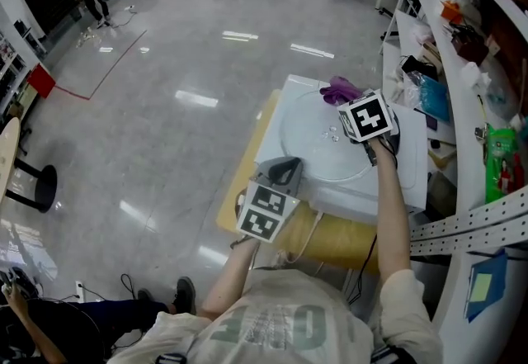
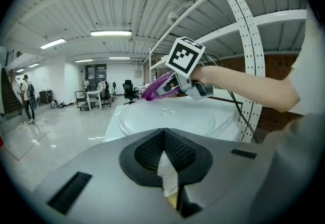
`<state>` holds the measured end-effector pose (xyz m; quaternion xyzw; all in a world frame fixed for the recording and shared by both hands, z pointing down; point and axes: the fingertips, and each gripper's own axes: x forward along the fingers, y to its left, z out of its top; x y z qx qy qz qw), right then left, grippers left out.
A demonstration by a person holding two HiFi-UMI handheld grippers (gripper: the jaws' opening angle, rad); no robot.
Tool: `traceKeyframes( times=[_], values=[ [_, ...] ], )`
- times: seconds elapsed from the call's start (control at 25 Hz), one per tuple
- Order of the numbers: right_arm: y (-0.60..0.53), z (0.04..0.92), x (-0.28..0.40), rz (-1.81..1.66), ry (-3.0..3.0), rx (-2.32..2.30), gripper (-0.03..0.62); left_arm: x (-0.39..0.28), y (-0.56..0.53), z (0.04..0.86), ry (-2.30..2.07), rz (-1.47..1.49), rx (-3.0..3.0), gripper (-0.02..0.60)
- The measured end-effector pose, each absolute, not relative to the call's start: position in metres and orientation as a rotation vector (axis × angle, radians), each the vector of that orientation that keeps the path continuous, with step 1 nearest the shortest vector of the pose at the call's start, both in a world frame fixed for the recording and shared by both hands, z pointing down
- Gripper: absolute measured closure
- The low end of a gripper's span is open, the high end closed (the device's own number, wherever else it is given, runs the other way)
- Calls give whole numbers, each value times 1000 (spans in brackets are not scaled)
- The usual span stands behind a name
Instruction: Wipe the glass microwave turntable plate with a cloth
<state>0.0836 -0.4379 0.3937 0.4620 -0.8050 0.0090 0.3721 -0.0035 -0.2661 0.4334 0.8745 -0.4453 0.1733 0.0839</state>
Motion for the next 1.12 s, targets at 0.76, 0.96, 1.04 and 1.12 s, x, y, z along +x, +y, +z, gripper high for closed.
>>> traceKeyframes(
  times=[0.76,0.96,1.04,1.12],
  values=[
    [-316,419,54,21,-2098,940,537,-5,-267,432,-1352,538,2615,581],
    [-271,422,47,28,-2122,886,537,-6,-267,433,-1364,547,2613,581],
    [-258,422,43,16,-2133,855,537,-5,-267,432,-1363,550,2613,581],
    [-248,422,41,12,-2140,827,537,-5,-266,432,-1362,555,2612,581]
  ],
)
